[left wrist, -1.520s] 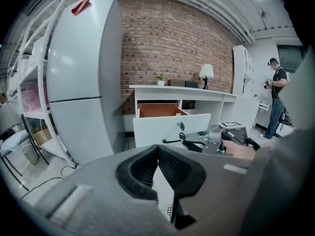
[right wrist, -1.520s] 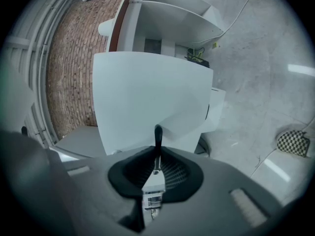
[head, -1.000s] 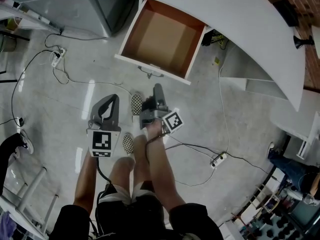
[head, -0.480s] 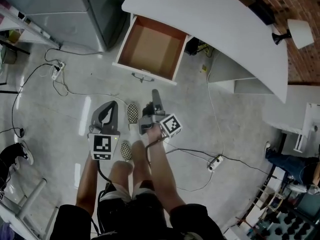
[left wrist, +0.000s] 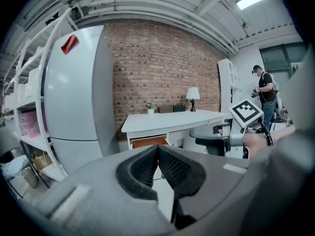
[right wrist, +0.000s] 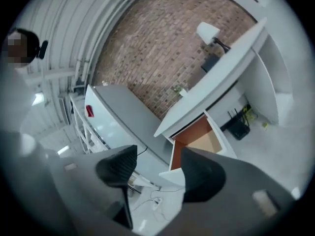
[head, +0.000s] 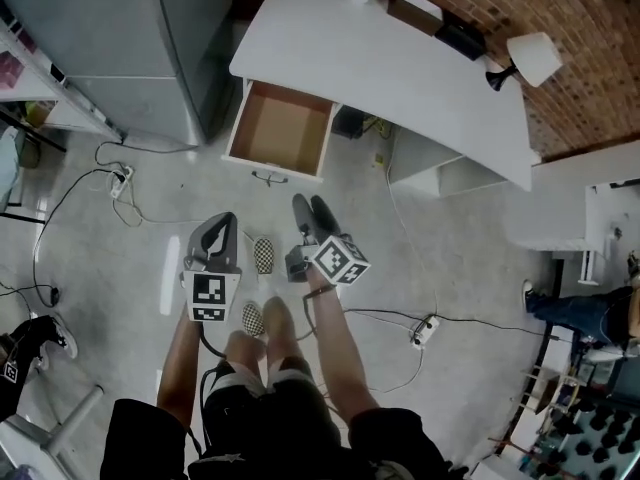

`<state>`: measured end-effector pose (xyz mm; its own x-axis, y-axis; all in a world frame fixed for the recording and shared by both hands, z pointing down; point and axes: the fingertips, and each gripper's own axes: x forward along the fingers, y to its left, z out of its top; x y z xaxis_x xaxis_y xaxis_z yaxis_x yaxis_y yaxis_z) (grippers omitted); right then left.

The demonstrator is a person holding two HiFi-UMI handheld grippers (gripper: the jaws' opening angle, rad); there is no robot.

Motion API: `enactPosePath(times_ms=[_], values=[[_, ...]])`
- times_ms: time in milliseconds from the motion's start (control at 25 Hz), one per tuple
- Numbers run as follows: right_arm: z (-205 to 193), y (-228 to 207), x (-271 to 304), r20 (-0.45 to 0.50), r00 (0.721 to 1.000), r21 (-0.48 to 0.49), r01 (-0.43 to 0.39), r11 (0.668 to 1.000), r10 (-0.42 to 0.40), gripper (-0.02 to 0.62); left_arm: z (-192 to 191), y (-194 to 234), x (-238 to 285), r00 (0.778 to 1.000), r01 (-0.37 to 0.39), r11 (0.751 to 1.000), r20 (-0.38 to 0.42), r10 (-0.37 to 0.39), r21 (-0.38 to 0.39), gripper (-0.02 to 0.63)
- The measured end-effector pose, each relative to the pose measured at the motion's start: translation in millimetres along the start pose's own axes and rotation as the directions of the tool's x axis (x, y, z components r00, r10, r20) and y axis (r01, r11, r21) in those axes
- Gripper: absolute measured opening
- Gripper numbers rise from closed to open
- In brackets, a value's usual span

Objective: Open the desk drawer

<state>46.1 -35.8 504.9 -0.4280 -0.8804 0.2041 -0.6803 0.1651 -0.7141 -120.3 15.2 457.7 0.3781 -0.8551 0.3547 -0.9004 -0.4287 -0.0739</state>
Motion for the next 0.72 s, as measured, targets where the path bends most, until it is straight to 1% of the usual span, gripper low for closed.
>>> enactPosePath(times_ms=[40,120,200,360,480,600,640,720], values=[[10.0,8.2,-7.7,-0.006,1.0,-0.073,0.018,0.997,-0.019,0.273,12.5,-2.5,-4.5,1.0,0.006,1.0,0.01,-0.006,0.005,0.011],[31.9,26.3,-22.1,-0.009,0.999,-0.205,0.047,0.978,-0.05,0.273,38.0,-7.1,-12.8,0.999,0.017,1.0,0.03,-0.018,0.015,0.011],[55.6,44.6,-37.1,0.001,0.998,-0.296,0.062,0.953,-0.065,0.273,62.5,-12.6,-20.5,0.999,0.028,0.999,0.045,-0.03,0.026,0.011],[104.5,78.4,-71.1,0.035,0.997,-0.422,0.08,0.903,-0.072,0.273,109.1,-27.0,-35.7,0.996,0.044,0.998,0.071,-0.047,0.046,0.011],[135.6,103.4,-92.5,0.051,0.996,-0.522,0.09,0.848,-0.074,0.273,143.9,-35.7,-45.7,0.993,0.049,0.997,0.102,-0.054,0.054,0.011],[157.9,124.6,-109.6,0.057,0.995,-0.614,0.095,0.784,-0.076,0.272,171.0,-45.2,-52.7,0.991,0.047,0.997,0.126,-0.054,0.059,0.011],[164.2,130.1,-114.6,0.06,0.995,-0.635,0.095,0.766,-0.074,0.272,178.2,-48.6,-53.9,0.99,0.044,0.997,0.132,-0.052,0.061,0.011],[174.4,138.8,-124.4,0.065,0.996,-0.661,0.093,0.745,-0.067,0.272,190.5,-55.4,-56.0,0.989,0.035,0.997,0.142,-0.044,0.064,0.011]])
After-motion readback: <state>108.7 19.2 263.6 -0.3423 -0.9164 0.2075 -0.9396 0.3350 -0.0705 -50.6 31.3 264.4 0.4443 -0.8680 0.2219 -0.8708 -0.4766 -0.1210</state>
